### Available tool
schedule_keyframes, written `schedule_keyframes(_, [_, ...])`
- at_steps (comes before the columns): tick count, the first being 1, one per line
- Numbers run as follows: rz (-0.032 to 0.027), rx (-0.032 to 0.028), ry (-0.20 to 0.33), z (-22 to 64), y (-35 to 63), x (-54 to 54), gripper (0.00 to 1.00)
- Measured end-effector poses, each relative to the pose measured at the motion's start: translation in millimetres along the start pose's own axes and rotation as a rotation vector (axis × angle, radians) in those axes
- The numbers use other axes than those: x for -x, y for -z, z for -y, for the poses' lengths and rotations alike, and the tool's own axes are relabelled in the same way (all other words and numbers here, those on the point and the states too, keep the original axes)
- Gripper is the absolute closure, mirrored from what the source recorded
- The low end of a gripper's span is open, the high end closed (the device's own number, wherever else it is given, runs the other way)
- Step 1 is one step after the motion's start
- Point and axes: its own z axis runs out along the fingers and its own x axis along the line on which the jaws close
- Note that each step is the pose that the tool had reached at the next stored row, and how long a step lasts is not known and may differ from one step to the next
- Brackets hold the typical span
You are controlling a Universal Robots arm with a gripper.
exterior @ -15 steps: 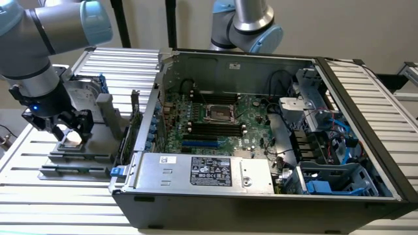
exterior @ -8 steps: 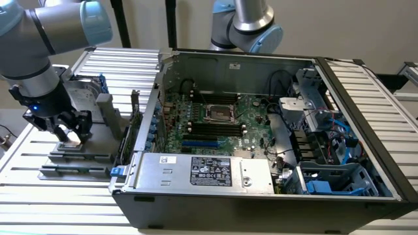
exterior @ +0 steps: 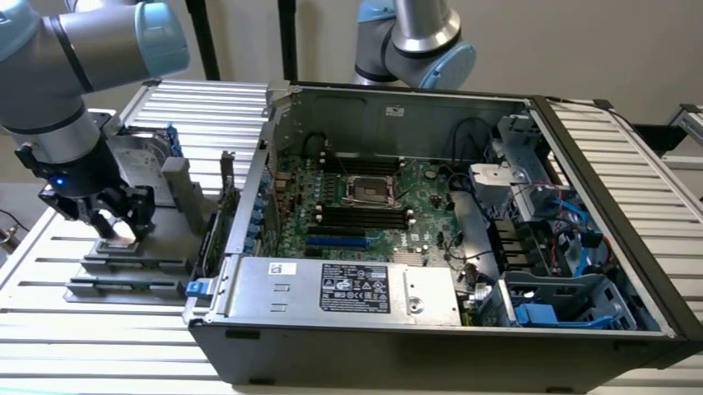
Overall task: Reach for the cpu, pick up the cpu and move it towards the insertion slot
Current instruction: 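Pick up the cpu and move it towards the insertion slot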
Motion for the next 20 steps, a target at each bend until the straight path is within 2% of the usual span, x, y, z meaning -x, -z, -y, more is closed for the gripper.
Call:
schedule_keyframes(6, [-0.0002, -0.0003, 0.001, 0.0, -0.3, 0.0, 0.46])
schedule_keyframes(14, [0.0005, 0.0002, 0.001, -0.1, 0.9, 0.0, 0.46])
schedule_keyframes(17, [0.0001, -0.0001, 0.001, -0.2, 8.6, -0.1, 0.46])
schedule_keyframes(20, [0.0000, 0.0000, 0.000, -0.3, 21.7, -0.4, 0.46])
